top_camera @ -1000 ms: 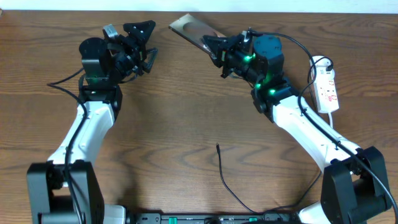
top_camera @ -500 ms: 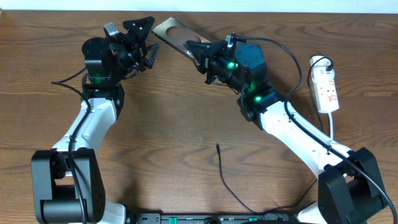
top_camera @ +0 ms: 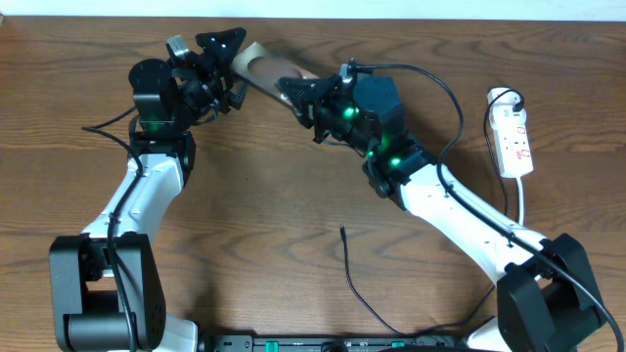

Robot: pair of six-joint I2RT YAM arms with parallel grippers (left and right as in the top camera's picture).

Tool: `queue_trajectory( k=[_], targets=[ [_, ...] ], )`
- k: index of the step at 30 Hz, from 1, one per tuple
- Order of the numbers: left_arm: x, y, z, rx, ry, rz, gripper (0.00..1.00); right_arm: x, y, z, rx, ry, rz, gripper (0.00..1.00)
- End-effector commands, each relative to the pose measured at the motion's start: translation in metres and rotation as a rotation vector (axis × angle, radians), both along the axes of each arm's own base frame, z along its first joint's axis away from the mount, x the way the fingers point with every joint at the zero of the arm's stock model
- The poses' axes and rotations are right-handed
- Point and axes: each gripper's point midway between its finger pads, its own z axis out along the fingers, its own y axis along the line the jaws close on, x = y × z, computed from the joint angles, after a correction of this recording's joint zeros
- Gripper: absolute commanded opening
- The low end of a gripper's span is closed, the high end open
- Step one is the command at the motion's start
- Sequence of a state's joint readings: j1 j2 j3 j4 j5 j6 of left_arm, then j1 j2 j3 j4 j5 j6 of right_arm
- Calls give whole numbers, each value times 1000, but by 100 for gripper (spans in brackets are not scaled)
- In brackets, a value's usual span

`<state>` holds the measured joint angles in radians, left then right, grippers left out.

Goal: Plug charger to phone and switch on socket

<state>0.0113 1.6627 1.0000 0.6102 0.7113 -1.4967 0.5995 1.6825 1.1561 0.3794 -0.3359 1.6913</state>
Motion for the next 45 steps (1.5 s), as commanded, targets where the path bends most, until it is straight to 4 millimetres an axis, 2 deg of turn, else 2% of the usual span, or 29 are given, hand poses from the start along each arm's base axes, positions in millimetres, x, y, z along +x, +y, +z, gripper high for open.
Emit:
queue_trajectory(
  k=[1, 4, 9, 13, 15, 18, 23, 24, 26, 28, 38, 45],
  targets=[
    [-1, -4, 11, -2, -30, -36, 93, -2, 5, 14, -4, -64, 4, 2],
    [-2, -5, 11, 0, -32, -42, 92, -3, 6, 13, -7, -61, 7, 1],
    [-3, -7, 18, -1, -66, -55, 68, -4, 6, 9, -16, -46, 7, 2],
    [-3, -8, 29, 0, -119, -66, 63, -4, 6, 7, -21, -39, 9, 2],
    [-4, -9, 29, 0, -118, -73, 62, -5, 7, 7, -20, -40, 11, 1],
    [-5, -10, 29, -1, -118, -85, 54, -6, 8, 7, -20, -40, 14, 2],
    [-6, -11, 29, -1, -118, -87, 46, -6, 8, 7, -20, -40, 14, 2],
    [-6, -11, 29, -1, -118, -86, 39, -6, 8, 7, -20, -40, 14, 2],
    [-6, -11, 29, -2, -118, -87, 34, -7, 9, 7, -20, -40, 15, 2],
    [-6, -11, 29, -2, -118, -88, 31, -7, 9, 7, -21, -40, 12, 2],
    [-7, -16, 30, -13, -117, -101, 31, -7, 12, 7, -26, -43, -7, 1],
    [-8, -20, 30, -13, -116, -106, 19, -8, 12, 7, -26, -43, -7, 2]
  ],
)
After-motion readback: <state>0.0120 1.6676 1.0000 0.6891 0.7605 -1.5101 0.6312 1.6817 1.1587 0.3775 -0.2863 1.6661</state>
